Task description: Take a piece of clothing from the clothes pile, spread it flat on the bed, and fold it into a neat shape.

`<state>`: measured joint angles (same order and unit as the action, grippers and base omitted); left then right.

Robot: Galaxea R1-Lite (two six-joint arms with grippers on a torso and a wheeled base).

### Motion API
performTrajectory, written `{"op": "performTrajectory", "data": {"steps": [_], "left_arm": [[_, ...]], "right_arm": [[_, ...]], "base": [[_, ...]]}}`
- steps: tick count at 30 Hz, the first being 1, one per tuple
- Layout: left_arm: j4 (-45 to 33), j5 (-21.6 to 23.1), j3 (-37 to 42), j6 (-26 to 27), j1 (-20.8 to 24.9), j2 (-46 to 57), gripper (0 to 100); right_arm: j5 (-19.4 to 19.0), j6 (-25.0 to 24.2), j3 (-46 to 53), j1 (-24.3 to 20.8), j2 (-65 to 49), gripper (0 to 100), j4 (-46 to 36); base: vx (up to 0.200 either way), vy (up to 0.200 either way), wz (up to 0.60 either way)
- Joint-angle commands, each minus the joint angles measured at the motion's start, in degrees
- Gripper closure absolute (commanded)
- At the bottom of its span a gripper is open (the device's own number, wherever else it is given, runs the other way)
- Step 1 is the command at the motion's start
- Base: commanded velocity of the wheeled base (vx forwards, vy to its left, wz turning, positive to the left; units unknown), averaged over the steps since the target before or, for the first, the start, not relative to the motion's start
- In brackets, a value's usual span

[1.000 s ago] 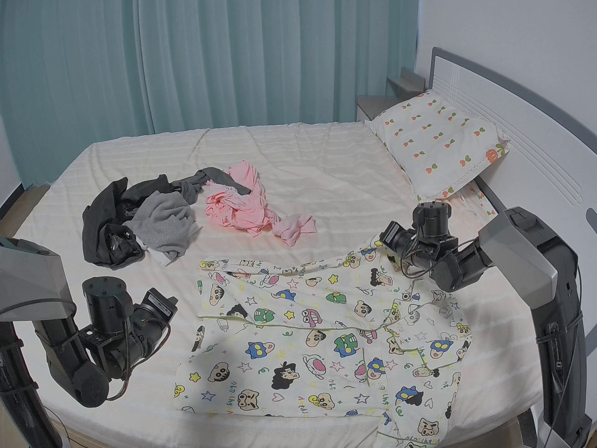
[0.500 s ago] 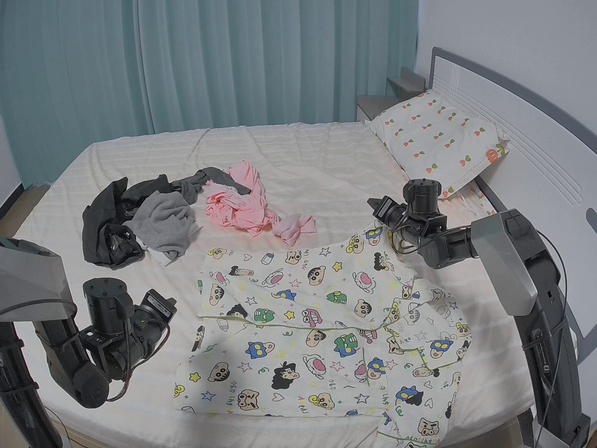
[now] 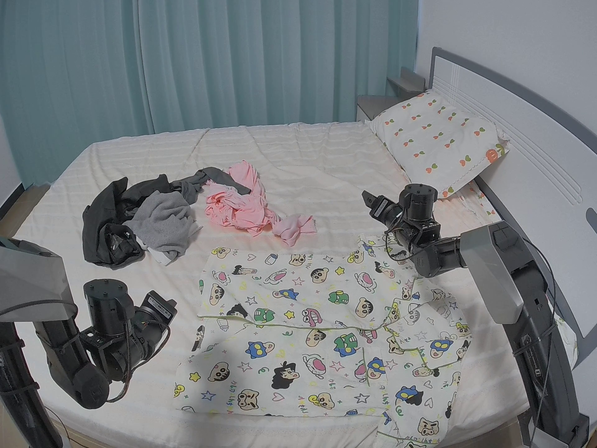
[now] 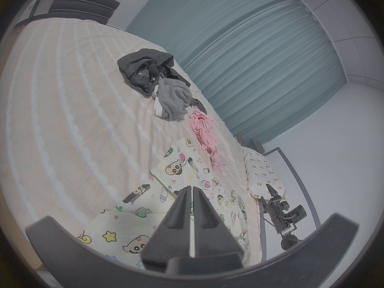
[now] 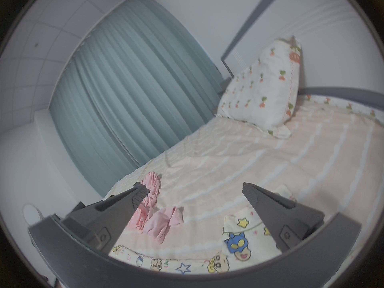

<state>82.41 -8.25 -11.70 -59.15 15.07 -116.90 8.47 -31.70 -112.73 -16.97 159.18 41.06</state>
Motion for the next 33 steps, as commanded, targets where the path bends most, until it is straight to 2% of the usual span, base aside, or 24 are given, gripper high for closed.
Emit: {"op": "performTrajectory", "data": {"steps": [1, 7, 9, 12, 15, 18, 27, 32, 33], "left_arm": [[0.0, 0.1, 0.1, 0.0, 0.0, 0.0, 100], [0.0, 0.1, 0.2, -0.1, 0.0, 0.1, 100], [0.0, 0.3, 0.2, -0.3, 0.1, 0.3, 100], [0.0, 0.3, 0.2, -0.4, 0.1, 0.4, 100], [0.0, 0.4, 0.4, -0.4, 0.6, 0.4, 100], [0.0, 0.4, 0.6, -0.4, 1.2, 0.4, 100], [0.0, 0.4, 0.7, -0.4, 1.2, 0.3, 100], [-0.1, 0.4, 0.7, -0.4, 1.2, 0.3, 100], [0.0, 0.4, 0.7, -0.4, 1.2, 0.2, 100]], "right_arm": [[0.3, 0.4, 3.2, -0.4, 0.6, 0, 1.0], [-1.2, 0.0, 12.8, 3.4, -4.2, 0, 1.0], [-3.6, -0.2, 18.3, 5.9, -6.3, 0, 2.1], [-5.0, -0.2, 22.6, 7.9, -7.3, 0, 3.5], [-9.4, -0.2, 27.5, 10.2, -7.8, 0, 4.7], [-12.3, -0.3, 29.0, 10.9, -7.4, 0, 4.8], [-16.4, -0.7, 27.6, 9.1, -4.0, 0, 4.2], [-15.9, -0.7, 22.5, 8.4, -1.0, 0, 0.5], [-15.9, -0.7, 21.3, 8.4, -0.7, 100, -0.5]], "base": [[0.000, 0.000, 0.00], [0.000, 0.000, 0.00], [0.000, 0.000, 0.00], [0.000, 0.000, 0.00], [0.000, 0.000, 0.00], [0.000, 0.000, 0.00], [0.000, 0.000, 0.00], [0.000, 0.000, 0.00], [0.000, 0.000, 0.00]]}}
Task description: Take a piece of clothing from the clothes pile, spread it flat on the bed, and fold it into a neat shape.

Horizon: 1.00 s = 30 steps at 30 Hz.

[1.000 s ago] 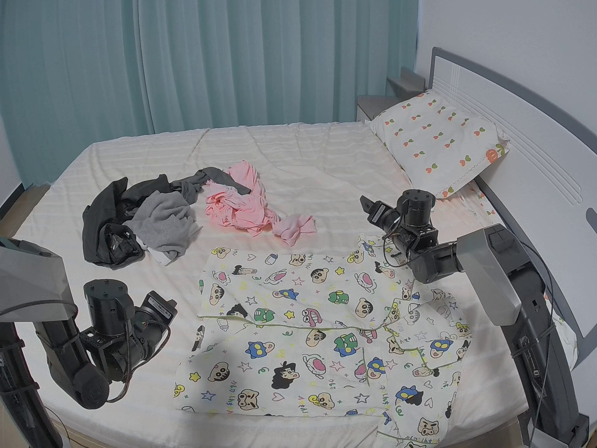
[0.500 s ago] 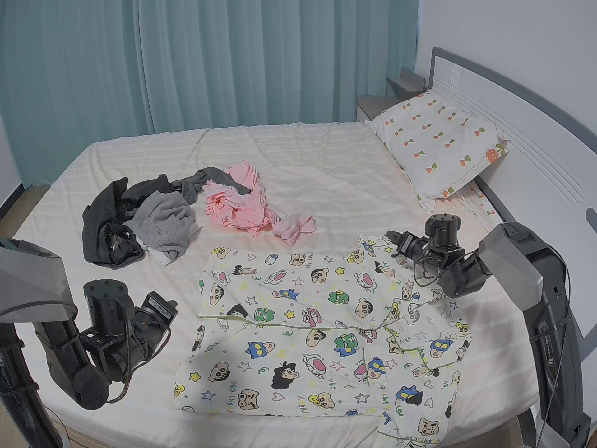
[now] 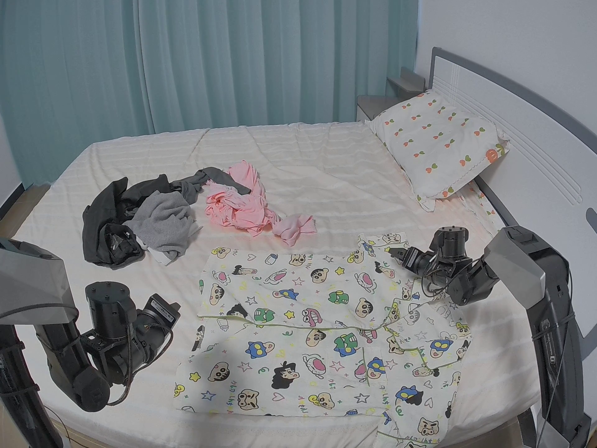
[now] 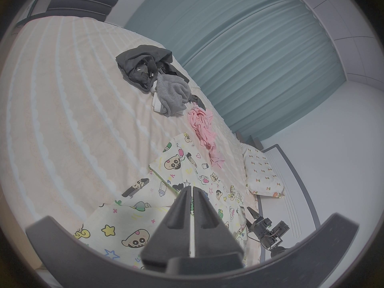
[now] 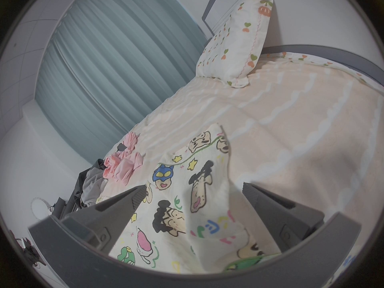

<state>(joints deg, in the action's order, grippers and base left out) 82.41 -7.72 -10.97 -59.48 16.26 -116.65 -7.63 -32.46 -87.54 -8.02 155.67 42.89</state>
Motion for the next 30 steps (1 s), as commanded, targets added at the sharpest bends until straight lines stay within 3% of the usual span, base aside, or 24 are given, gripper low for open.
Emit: {"op": "performTrajectory", "data": {"steps": [1, 10, 25, 30], "left_arm": [[0.0, 0.0, 0.0, 0.0, 0.0, -0.1, 100], [0.0, -0.1, 0.0, 0.0, 0.0, 0.0, 100], [0.0, -0.3, -0.1, 0.1, 0.0, -0.1, 100], [-0.1, -0.4, -1.2, 0.7, 0.0, 0.0, 100]], "right_arm": [[0.4, -0.1, -4.8, -0.5, 3.0, 100, -3.2], [3.9, -0.6, -6.7, 2.0, 1.5, 100, -3.6], [4.6, -0.7, -5.2, 3.1, -0.1, 100, -2.8], [4.5, -0.7, 1.3, 3.6, -4.2, 100, -2.8]], "base": [[0.000, 0.000, 0.00], [0.000, 0.000, 0.00], [0.000, 0.000, 0.00], [0.000, 0.000, 0.00]]}}
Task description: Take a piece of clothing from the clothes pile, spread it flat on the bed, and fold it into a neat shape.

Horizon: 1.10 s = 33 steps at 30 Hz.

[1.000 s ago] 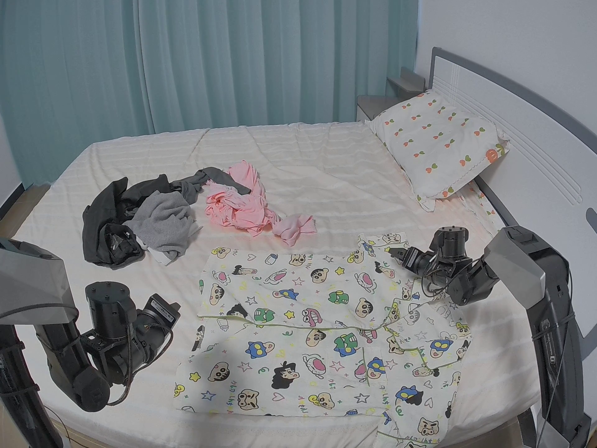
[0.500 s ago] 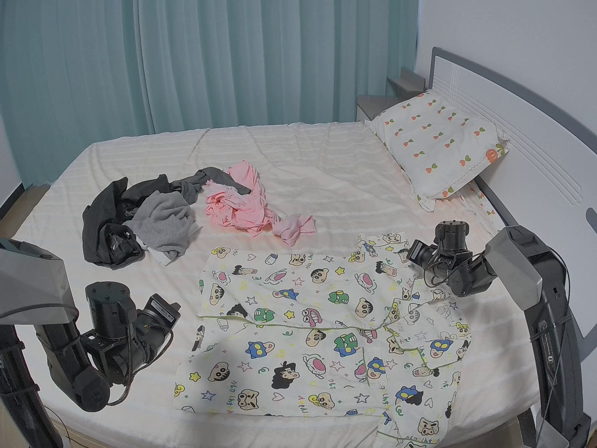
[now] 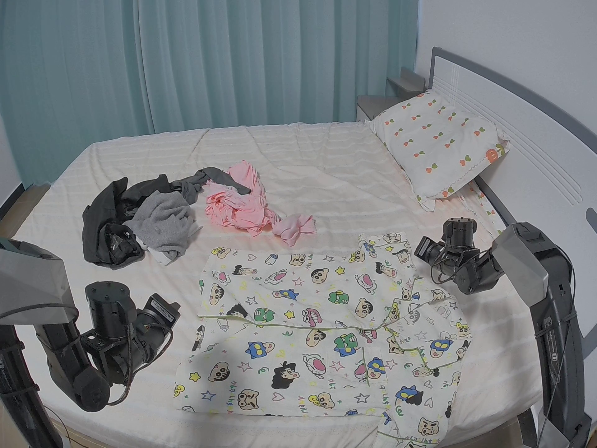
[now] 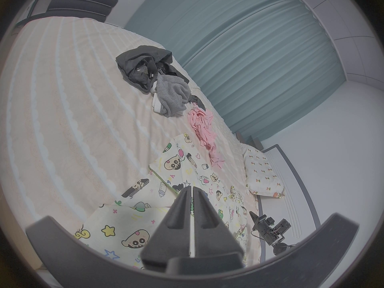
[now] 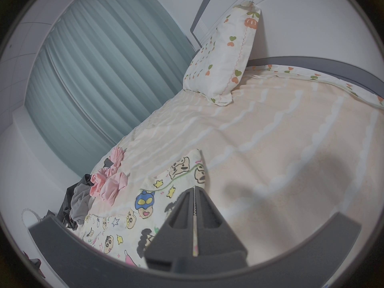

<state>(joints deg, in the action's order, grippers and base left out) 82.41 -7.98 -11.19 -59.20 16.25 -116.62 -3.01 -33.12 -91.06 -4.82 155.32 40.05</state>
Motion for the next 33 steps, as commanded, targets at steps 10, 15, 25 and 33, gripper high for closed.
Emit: {"op": "performTrajectory", "data": {"steps": [10, 15, 25, 33], "left_arm": [[-0.1, -0.1, -3.8, 0.8, 0.4, -0.5, 100], [-0.1, -0.1, -2.3, 0.8, 0.4, -0.5, 100], [0.2, 3.5, 5.2, 2.7, 4.3, -0.3, 100], [0.6, 3.3, 6.4, 2.8, 4.3, -1.4, 100]], "right_arm": [[-0.7, -3.8, 31.2, 1.0, -18.1, 0, 13.8], [-2.4, -4.0, 45.9, 1.2, -23.7, 0, 23.1], [-7.2, -1.8, 62.9, 3.5, -26.9, 0, 32.9], [-13.3, -0.5, 75.4, 3.7, -25.9, 0, 45.9]], "base": [[0.000, 0.000, 0.00], [0.000, 0.000, 0.00], [0.000, 0.000, 0.00], [-0.175, 0.000, 0.00]]}}
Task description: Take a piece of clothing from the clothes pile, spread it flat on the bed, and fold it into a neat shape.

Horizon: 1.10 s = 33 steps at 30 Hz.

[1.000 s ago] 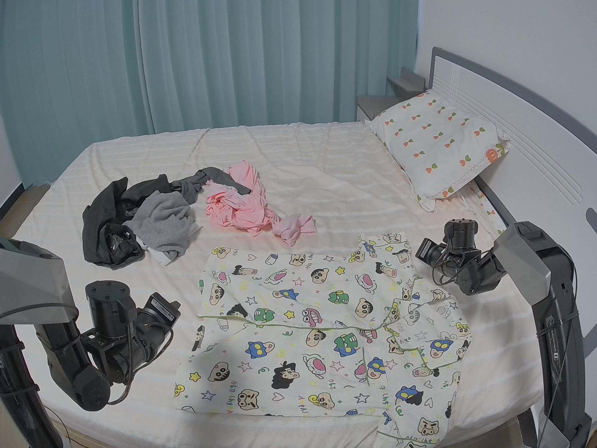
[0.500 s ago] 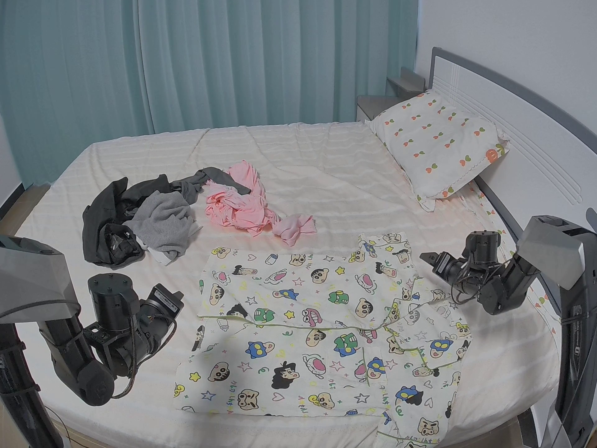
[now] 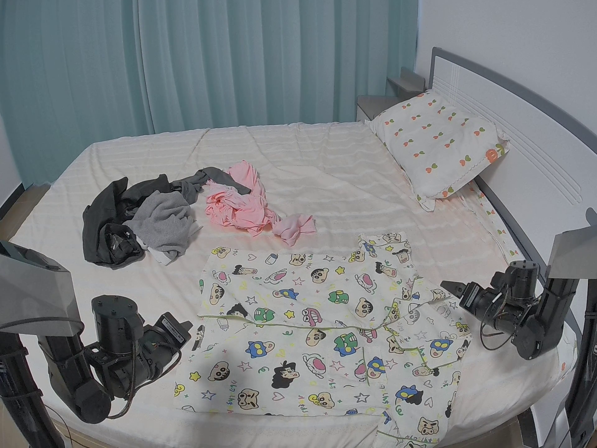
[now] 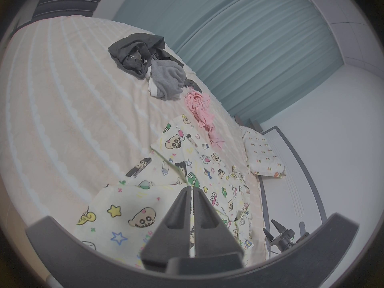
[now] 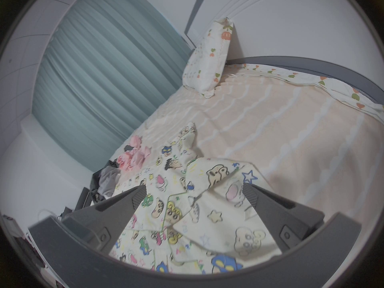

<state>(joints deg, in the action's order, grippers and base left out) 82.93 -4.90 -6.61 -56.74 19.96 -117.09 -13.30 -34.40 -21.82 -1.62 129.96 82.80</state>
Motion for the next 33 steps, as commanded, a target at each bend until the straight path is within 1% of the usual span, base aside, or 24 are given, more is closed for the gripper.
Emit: {"op": "performTrajectory", "data": {"steps": [1, 3, 9, 15, 16, 17, 18, 21, 23, 24, 25, 26, 27, 28, 29, 30, 31, 33], "left_arm": [[0.1, 0.2, 2.0, 0.4, 0.6, -1.1, 100], [0.1, 0.2, 2.2, 0.7, 0.6, -1.3, 100], [0.1, 0.5, 5.5, 7.9, 0.5, -2.9, 100], [0.1, 0.3, 6.0, 11.0, -0.2, -7.7, 100], [0.2, 0.3, 6.0, 12.3, -1.0, -8.9, 100], [0.2, 0.3, 5.9, 12.3, -1.1, -9.0, 100], [0.4, 0.5, 5.6, 13.8, -2.7, -10.7, 100], [1.4, 0.6, 4.8, 14.6, -4.2, -12.1, 100], [4.5, 0.9, 2.9, 17.0, -7.6, -14.7, 100], [5.0, 0.9, 2.5, 18.6, -8.4, -15.4, 100], [5.0, 0.9, 2.5, 18.6, -8.4, -15.4, 100], [6.0, 1.6, 1.8, 23.0, -11.0, -16.8, 100], [6.2, 2.9, 1.6, 24.1, -11.6, -17.0, 100], [6.3, 3.6, 1.5, 24.3, -11.9, -17.1, 100], [6.3, 6.7, 1.3, 24.3, -12.1, -17.3, 100], [6.3, 7.2, 1.3, 24.3, -12.2, -17.3, 100], [6.3, 9.6, 1.1, 24.4, -12.8, -17.3, 100], [6.4, 10.2, 0.2, 24.7, -13.5, -17.3, 100]], "right_arm": [[-3.1, 1.0, 6.4, 0.7, -0.3, 0, 3.2], [-3.2, 1.4, 6.4, 1.2, -0.1, 0, 3.2], [-3.5, 2.2, 6.6, 1.8, 0.1, 0, 3.2], [-4.4, 2.2, 7.3, 1.6, 0.0, 0, 3.4], [-4.6, 2.2, 7.4, 1.6, -0.1, 0, 3.4], [-4.6, 2.2, 7.4, 1.6, -0.1, 0, 3.4], [-4.7, 2.2, 7.6, 1.4, -0.2, 0, 3.4], [-4.7, 2.2, 7.9, 1.1, -0.2, 0, 3.5], [-4.7, 2.2, 8.4, 0.3, 0.2, 0, 5.3], [-4.7, 2.2, 8.7, 0.0, 0.2, 0, 5.8], [-4.7, 2.2, 8.7, 0.0, 0.2, 0, 5.8], [-4.7, 2.2, 9.5, -0.6, 0.2, 0, 6.7], [-4.7, 2.2, 9.7, -1.0, 0.2, 0, 6.7], [-4.7, 2.2, 9.8, -1.3, 0.2, 0, 6.7], [-4.7, 2.2, 9.9, -1.9, 0.1, 0, 6.7], [-4.7, 2.2, 9.9, -1.9, 0.2, 0, 6.7], [-4.7, 2.2, 10.0, -2.2, 0.2, 0, 6.7], [-4.8, 2.2, 9.9, -2.4, 0.3, 0, 6.7]], "base": [[-0.200, 0.000, 0.00], [-0.200, 0.000, 0.00], [-0.200, 0.000, 0.00], [-0.200, 0.000, 0.00], [0.000, 0.000, 0.00], [0.000, 0.000, 0.00], [0.000, 0.000, 0.00], [0.000, 0.000, 0.00], [0.000, 0.000, 0.00], [0.000, 0.000, 0.00], [0.000, 0.000, 0.00], [0.000, 0.000, 0.00], [0.000, 0.000, 0.00], [0.000, 0.000, 0.00], [0.000, 0.000, 0.00], [0.000, 0.000, 0.00], [0.000, 0.000, 0.00], [0.000, 0.000, 0.00]]}}
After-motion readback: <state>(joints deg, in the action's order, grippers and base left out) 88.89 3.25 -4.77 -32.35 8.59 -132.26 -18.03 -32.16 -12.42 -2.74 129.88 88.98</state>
